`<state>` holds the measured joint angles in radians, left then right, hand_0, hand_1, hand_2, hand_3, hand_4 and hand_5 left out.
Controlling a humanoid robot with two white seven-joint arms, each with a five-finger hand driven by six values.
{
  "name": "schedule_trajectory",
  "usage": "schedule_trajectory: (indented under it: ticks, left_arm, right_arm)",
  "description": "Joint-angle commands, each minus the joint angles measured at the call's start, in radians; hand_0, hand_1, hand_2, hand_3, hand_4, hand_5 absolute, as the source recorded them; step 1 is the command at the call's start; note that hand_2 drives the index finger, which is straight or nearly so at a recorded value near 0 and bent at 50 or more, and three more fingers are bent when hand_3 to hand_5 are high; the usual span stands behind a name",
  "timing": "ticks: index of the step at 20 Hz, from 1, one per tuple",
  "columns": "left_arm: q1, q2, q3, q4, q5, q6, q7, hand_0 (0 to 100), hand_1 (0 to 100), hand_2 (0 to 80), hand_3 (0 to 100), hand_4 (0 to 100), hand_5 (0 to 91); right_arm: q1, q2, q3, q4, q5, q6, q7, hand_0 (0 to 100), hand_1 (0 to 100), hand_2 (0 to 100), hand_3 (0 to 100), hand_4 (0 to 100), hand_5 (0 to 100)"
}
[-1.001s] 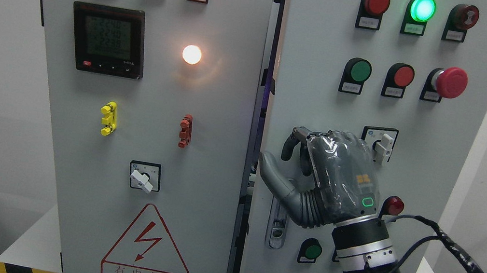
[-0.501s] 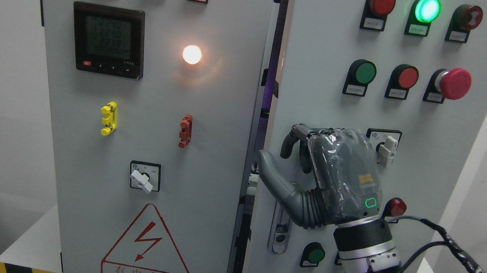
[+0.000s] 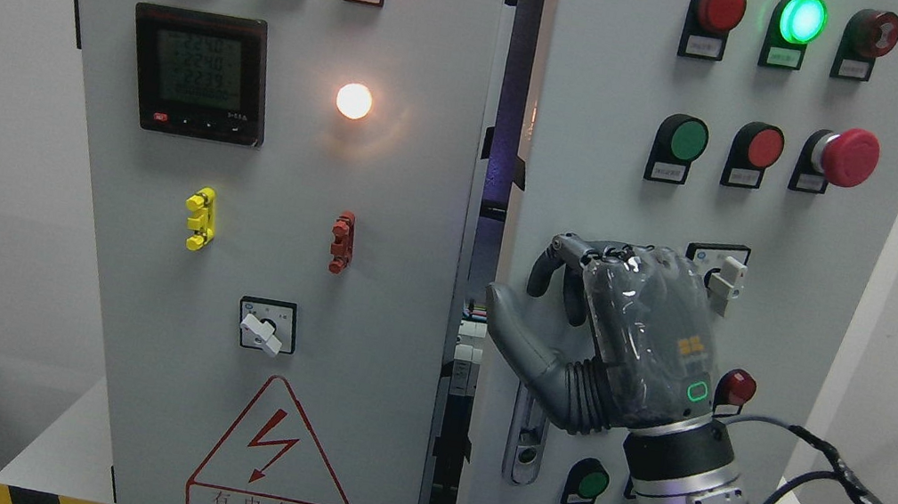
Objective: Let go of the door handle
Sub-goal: 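Swing the cabinet door open by pulling the handle with the right hand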
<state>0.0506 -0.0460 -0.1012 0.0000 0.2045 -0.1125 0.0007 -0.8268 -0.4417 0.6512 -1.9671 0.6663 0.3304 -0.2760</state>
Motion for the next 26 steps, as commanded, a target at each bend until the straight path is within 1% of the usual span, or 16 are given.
schedule_trajectory:
  ticks: [1, 3, 5, 8, 10, 12, 13, 15, 18, 19, 20, 22, 25, 26]
  left_arm:
    - [0.000, 0.000, 0.000, -0.031, -0.001, 0.001, 0.001, 12, 39, 0.0, 0, 0, 0.0]
    - [0.000, 0.000, 0.000, -0.031, -0.001, 0.001, 0.001, 12, 39, 0.0, 0, 0, 0.0]
    - [0.000, 0.000, 0.000, -0.031, -0.001, 0.001, 0.001, 12, 39, 0.0, 0, 0, 0.0]
    - [0.000, 0.000, 0.000, -0.031, 0.001, 0.001, 0.001, 12, 39, 0.0, 0, 0, 0.0]
    - [0.000, 0.000, 0.000, -0.031, 0.001, 0.001, 0.001, 12, 39, 0.0, 0, 0, 0.0]
    - [0.000, 0.000, 0.000, -0.031, -0.001, 0.001, 0.001, 12, 39, 0.0, 0, 0, 0.0]
    - [0.000, 0.000, 0.000, -0.031, 0.001, 0.001, 0.001, 12, 39, 0.0, 0, 0, 0.0]
    - [0.000, 0.000, 0.000, -0.031, -0.001, 0.001, 0.001, 12, 39, 0.0, 0, 0, 0.0]
    - [0.000, 0.000, 0.000, -0.031, 0.001, 0.001, 0.001, 12, 39, 0.0, 0, 0, 0.0]
    - [0.000, 0.000, 0.000, -0.031, -0.001, 0.001, 0.001, 12, 39, 0.0, 0, 0, 0.0]
    - [0.000, 0.000, 0.000, -0.031, 0.001, 0.001, 0.001, 12, 39, 0.0, 0, 0, 0.0]
    - [0.000, 0.000, 0.000, -0.031, -0.001, 0.001, 0.001, 12, 39, 0.0, 0, 0, 0.0]
    - [0.000, 0.000, 0.000, -0.031, -0.001, 0.001, 0.001, 12, 39, 0.0, 0, 0, 0.0]
    - [0.000, 0.000, 0.000, -0.031, 0.001, 0.001, 0.001, 12, 39, 0.0, 0, 0, 0.0]
  right_arm:
    - [0.026, 0.054, -0.090, -0.007, 0.044, -0.030, 0.005, 46, 19, 71, 100, 100, 99]
    - [0.041, 0.057, -0.103, -0.007, 0.045, -0.033, 0.003, 46, 19, 71, 100, 100, 99]
    - [0.047, 0.057, -0.131, -0.007, 0.045, -0.043, -0.003, 46, 19, 73, 100, 100, 99]
    - [0.055, 0.057, -0.143, -0.019, 0.045, -0.063, -0.006, 46, 20, 74, 100, 100, 99]
    - [0.064, 0.064, -0.157, -0.030, 0.045, -0.068, -0.006, 46, 20, 75, 100, 100, 99]
    - [0.086, 0.069, -0.174, -0.035, 0.056, -0.071, -0.015, 47, 20, 76, 100, 100, 99]
    - [0.098, 0.070, -0.185, -0.044, 0.058, -0.079, -0.017, 47, 20, 76, 100, 100, 99]
    - [0.113, 0.070, -0.209, -0.048, 0.061, -0.119, -0.020, 47, 20, 76, 100, 100, 99]
    - [0.139, 0.092, -0.244, -0.050, 0.078, -0.133, -0.022, 47, 20, 77, 100, 100, 99]
    - [0.146, 0.093, -0.254, -0.050, 0.078, -0.139, -0.028, 47, 20, 77, 100, 100, 99]
    - [0.149, 0.092, -0.257, -0.050, 0.078, -0.152, -0.037, 48, 20, 77, 100, 100, 99]
    - [0.149, 0.092, -0.265, -0.058, 0.079, -0.177, -0.040, 48, 20, 78, 100, 100, 99]
    - [0.164, 0.093, -0.274, -0.072, 0.079, -0.177, -0.041, 48, 20, 79, 100, 100, 99]
    - [0.173, 0.093, -0.292, -0.076, 0.079, -0.179, -0.041, 48, 20, 79, 100, 100, 99]
